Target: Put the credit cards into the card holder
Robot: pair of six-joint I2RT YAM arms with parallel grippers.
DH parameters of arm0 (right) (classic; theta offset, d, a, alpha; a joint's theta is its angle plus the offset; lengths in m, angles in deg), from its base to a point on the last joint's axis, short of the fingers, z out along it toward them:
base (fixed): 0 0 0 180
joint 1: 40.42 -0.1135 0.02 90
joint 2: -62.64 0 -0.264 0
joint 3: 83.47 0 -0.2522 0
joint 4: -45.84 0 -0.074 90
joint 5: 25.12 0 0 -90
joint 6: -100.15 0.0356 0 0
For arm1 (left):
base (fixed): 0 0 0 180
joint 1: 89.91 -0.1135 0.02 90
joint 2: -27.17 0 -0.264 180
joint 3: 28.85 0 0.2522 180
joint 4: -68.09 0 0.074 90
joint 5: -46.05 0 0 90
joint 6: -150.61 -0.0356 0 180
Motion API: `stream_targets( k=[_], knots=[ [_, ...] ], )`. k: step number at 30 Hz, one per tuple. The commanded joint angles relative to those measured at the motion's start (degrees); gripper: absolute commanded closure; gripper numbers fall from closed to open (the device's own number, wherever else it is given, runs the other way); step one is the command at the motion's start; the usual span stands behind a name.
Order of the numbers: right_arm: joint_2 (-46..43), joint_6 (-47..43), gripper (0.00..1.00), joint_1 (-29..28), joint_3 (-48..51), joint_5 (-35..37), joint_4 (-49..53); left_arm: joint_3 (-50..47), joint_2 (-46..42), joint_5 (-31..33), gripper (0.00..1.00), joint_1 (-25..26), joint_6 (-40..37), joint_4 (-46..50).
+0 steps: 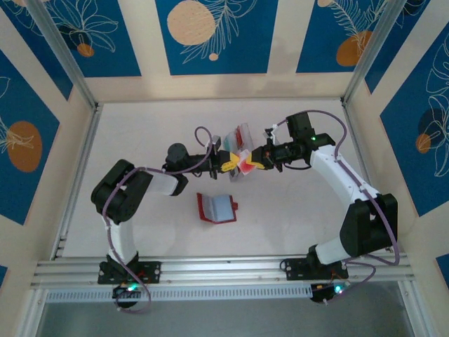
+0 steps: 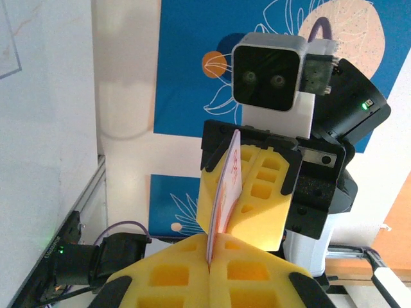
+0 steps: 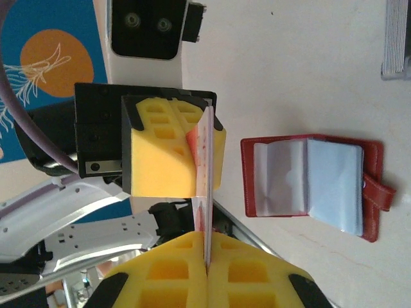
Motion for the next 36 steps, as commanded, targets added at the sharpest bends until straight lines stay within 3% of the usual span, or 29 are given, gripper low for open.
stream_targets(
  k=[1, 7, 10, 12, 15, 19, 21, 24, 27, 36],
  knots=[
    [-1.9, 3.3, 1.00, -0.6, -0.7, -2.3, 2.7, 0.2, 1.1, -0.1, 0.91, -1.1, -0.8, -0.8],
    [-2.4, 6.0, 1.00, 0.4, -1.5, -2.2, 4.3, -0.7, -0.8, -0.7, 0.74, -2.0, -3.5, 2.7],
    [-3.0, 8.6, 1.00, 1.0, -1.5, -1.1, 4.8, -1.9, -5.1, -1.0, 0.68, -3.1, -10.5, 12.1],
    [-3.2, 9.9, 1.00, 0.9, -2.1, 0.6, 6.2, -2.0, -8.7, -1.2, 0.67, -3.3, -17.7, 22.1],
    [-3.0, 10.9, 1.00, -0.3, -3.5, 4.5, 8.5, -0.7, -15.3, 0.6, 0.67, -3.3, -33.4, 45.5],
    [-2.1, 11.6, 1.00, -2.7, -5.5, 11.7, 11.5, 6.8, -24.8, 10.8, 0.69, -2.2, -61.2, 86.9],
    [-1.5, 11.9, 1.00, -4.3, -6.6, 15.5, 12.9, 8.5, -27.7, 14.4, 0.70, -1.7, -67.4, 97.3],
    [-0.3, 12.8, 1.00, -6.8, -7.9, 20.3, 14.1, 6.9, -30.3, 15.7, 0.75, -1.0, -69.1, 102.3],
    [0.6, 13.7, 1.00, -8.8, -9.2, 25.5, 15.5, 6.4, -31.5, 21.0, 0.76, 1.4, -73.0, 108.6],
    [9.6, 7.3, 1.00, -10.2, -18.1, 41.2, 19.2, 6.2, -29.3, 28.3, 0.76, 9.2, -75.0, 110.6]
  ],
)
